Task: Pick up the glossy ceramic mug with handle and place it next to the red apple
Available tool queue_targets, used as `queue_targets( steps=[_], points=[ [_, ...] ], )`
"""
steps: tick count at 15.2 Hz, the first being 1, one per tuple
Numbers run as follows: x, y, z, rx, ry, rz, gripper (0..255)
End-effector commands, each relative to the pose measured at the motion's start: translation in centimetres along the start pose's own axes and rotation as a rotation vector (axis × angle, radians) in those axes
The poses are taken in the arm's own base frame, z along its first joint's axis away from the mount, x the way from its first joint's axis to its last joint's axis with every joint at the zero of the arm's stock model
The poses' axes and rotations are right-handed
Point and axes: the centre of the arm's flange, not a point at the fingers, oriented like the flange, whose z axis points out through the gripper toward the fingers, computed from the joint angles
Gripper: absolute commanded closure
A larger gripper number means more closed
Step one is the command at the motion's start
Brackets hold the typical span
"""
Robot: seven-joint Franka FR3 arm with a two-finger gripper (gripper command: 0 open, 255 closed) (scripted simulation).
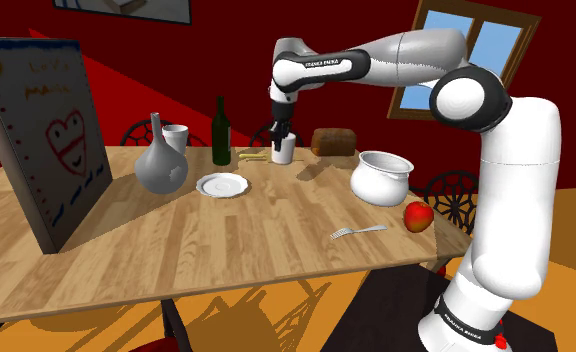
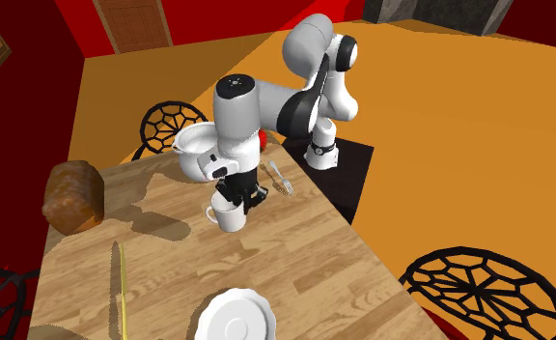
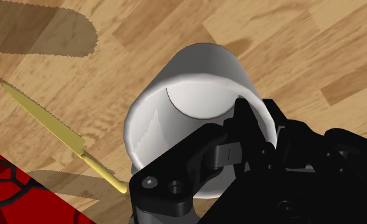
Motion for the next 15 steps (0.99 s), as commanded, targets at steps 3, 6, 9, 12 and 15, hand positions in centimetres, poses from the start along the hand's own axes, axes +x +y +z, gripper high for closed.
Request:
queue_targets(
  steps=[3, 6, 9, 12, 15],
  points=[
    [0.1, 0.2, -2.2, 0.0, 0.0, 0.0, 255],
    [-1.1, 0.9, -3.1, 0.0, 0.0, 0.0, 255],
    [-4.5, 2.8, -3.1, 0.0, 0.0, 0.0, 255],
    [-8.0, 4.6, -3.1, 0.0, 0.0, 0.0, 255],
    [-11.5, 6.5, -3.2, 0.0, 0.0, 0.0, 255]
  ],
)
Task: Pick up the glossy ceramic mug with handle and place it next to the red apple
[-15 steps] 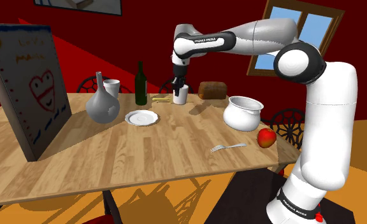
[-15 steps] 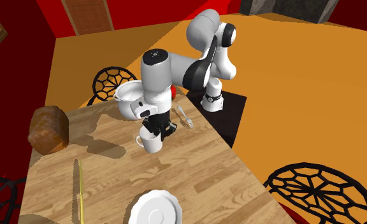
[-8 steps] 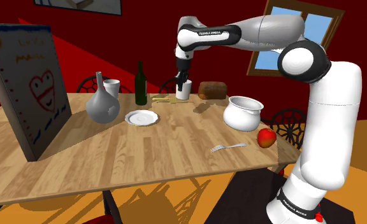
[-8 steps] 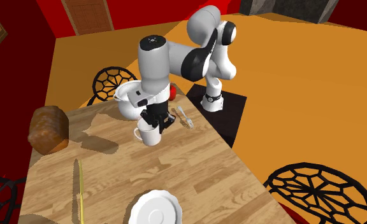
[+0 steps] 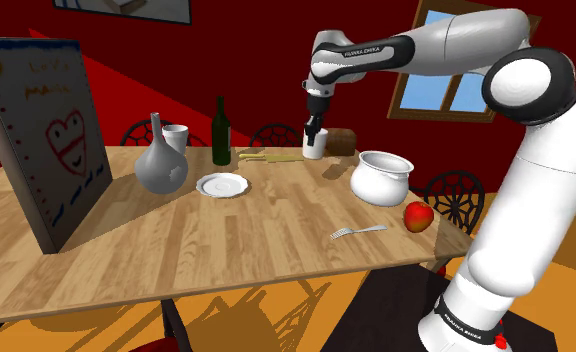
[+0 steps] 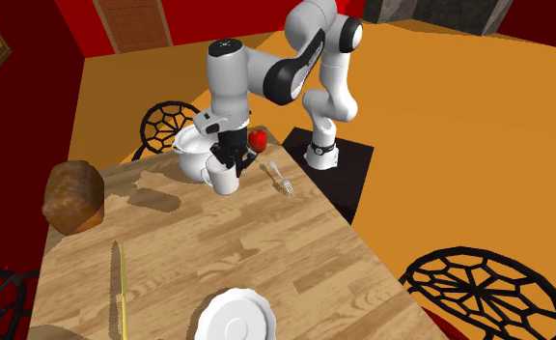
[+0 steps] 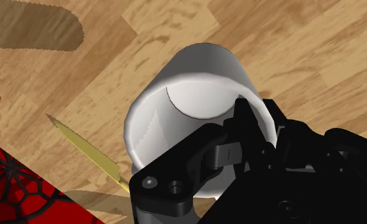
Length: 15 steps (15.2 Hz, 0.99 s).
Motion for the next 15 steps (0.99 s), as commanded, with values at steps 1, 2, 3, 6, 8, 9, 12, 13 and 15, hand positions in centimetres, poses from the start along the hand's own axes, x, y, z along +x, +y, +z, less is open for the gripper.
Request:
queue_targets(
  steps=[1, 2, 3, 6, 8, 9, 12, 13, 15],
  points=[
    [-2.6, 1.4, -0.1, 0.0, 0.001, -0.001, 255],
    [-3.8, 2.1, -0.2, 0.0, 0.001, -0.001, 255],
    [-5.0, 2.7, -0.2, 0.0, 0.001, -0.001, 255],
    [-8.4, 4.6, -0.2, 0.0, 0.001, -0.001, 255],
    [-10.8, 5.8, -0.2, 0.0, 0.001, -0.001, 255],
    [-11.9, 6.5, -0.2, 0.0, 0.001, -0.001, 255],
    [-15.4, 8.3, -0.3, 0.0, 0.001, -0.001, 255],
    [-16.6, 9.0, -0.3, 0.0, 0.001, -0.001, 255],
    [-18.9, 10.2, -0.3, 0.0, 0.001, -0.001, 255]
  ],
)
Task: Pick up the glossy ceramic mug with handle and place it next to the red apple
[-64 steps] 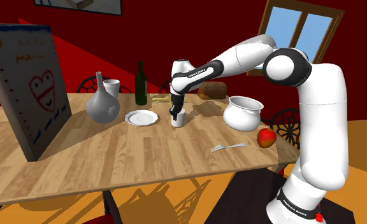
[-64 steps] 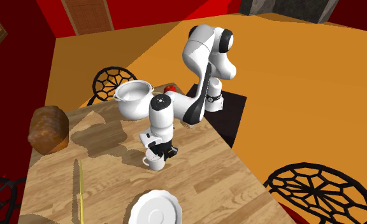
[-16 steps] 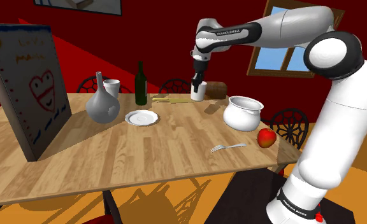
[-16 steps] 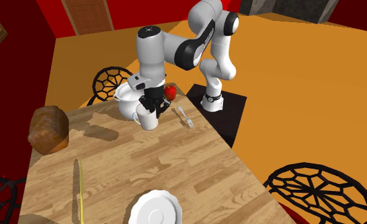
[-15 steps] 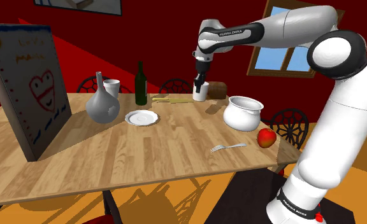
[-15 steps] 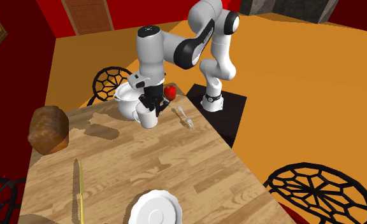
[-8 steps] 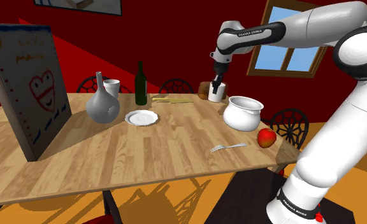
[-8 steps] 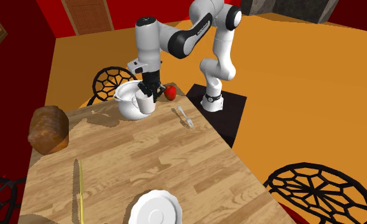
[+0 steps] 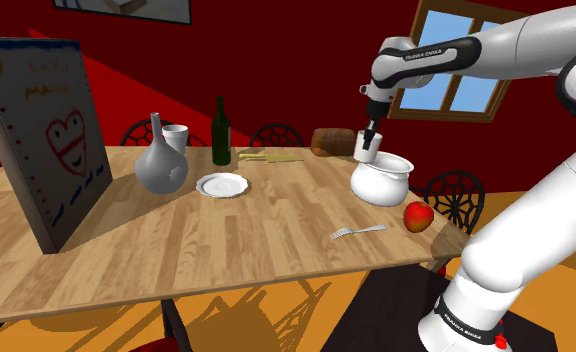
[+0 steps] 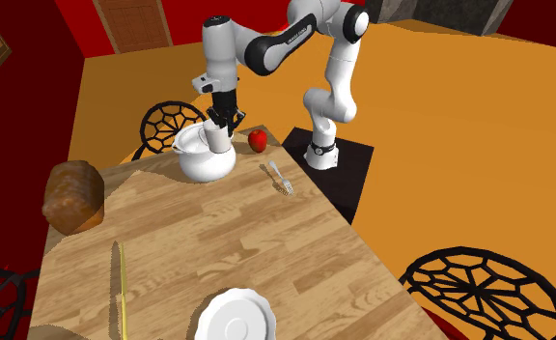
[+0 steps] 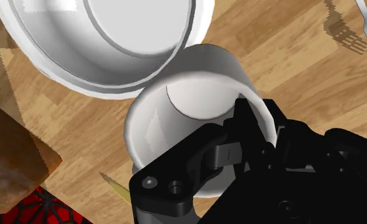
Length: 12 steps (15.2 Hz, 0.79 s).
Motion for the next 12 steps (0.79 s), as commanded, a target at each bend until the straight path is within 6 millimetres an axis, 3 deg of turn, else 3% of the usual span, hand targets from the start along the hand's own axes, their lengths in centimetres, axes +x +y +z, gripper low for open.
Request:
queue_targets(
  steps=[1, 12],
  points=[
    [-2.2, 1.2, 0.2, 0.0, 0.0, -0.001, 255],
    [-15.0, 8.1, 0.1, 0.0, 0.0, -0.001, 255]
  ],
)
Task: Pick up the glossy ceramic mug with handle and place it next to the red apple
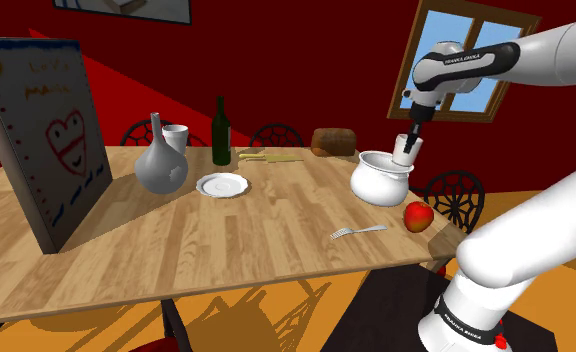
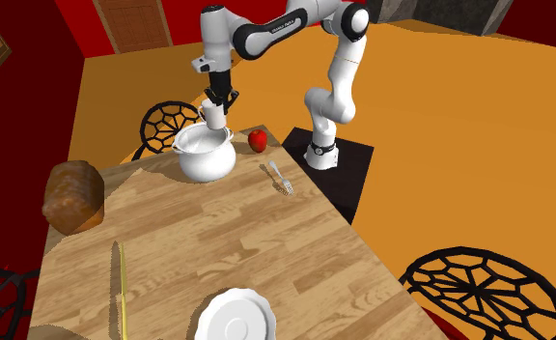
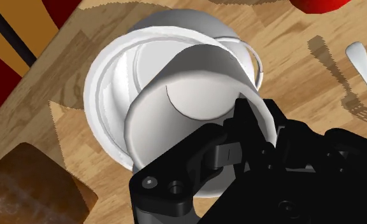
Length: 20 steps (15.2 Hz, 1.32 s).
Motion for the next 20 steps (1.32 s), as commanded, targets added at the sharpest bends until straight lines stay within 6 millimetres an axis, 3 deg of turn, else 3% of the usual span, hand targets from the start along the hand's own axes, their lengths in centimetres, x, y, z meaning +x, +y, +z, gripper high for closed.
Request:
queue_targets(
  steps=[1, 9, 20],
  points=[
    [-2.5, 1.5, 0.3, 0.0, 0.0, -0.001, 255],
    [-11.4, 6.3, 0.2, 0.0, 0.0, -0.001, 255],
    [-11.6, 6.0, 6.0, 0.0, 0.0, -0.001, 255]
  ],
)
